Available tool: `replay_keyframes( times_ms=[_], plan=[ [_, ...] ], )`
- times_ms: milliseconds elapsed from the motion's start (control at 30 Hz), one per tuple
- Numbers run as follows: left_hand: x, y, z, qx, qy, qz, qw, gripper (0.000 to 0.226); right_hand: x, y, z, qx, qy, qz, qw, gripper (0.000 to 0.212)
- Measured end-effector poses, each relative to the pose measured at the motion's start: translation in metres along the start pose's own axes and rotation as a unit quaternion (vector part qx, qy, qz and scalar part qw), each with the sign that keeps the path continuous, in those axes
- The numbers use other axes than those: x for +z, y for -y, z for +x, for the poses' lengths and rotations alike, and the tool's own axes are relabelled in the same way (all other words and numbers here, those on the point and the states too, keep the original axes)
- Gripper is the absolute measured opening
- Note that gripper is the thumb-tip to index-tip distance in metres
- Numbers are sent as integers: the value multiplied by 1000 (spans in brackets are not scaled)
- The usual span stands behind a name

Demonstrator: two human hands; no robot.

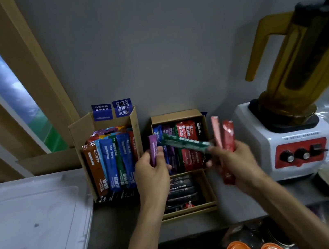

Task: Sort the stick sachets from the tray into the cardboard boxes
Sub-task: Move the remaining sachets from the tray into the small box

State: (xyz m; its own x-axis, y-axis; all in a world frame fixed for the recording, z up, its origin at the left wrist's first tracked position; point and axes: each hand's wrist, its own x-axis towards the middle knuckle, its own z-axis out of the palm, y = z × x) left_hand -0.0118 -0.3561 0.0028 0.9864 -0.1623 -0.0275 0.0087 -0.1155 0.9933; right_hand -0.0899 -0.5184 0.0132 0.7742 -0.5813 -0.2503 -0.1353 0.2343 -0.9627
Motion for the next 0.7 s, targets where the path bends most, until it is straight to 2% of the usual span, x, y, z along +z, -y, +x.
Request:
replay_keyframes(
  times_ms=[100,167,267,400,567,700],
  plan=[
    [8,10,20,34,65,156,985,16,-21,24,16,-44,-6,-149,988,13],
    [14,17,31,27,90,208,974,19,-24,41,26,-55,16,-207,977,9],
    [15,18,35,6,85,210,974,20,-5,58,39,-65,57,-254,963,5],
    [8,11,27,13,58,160,985,20,28,59,60,-76,86,-305,945,4],
    [1,7,22,38,63,159,985,11,40,63,70,-66,76,-274,957,3],
    [5,8,25,70,93,202,972,26,38,68,74,-31,68,-197,978,14]
  ],
)
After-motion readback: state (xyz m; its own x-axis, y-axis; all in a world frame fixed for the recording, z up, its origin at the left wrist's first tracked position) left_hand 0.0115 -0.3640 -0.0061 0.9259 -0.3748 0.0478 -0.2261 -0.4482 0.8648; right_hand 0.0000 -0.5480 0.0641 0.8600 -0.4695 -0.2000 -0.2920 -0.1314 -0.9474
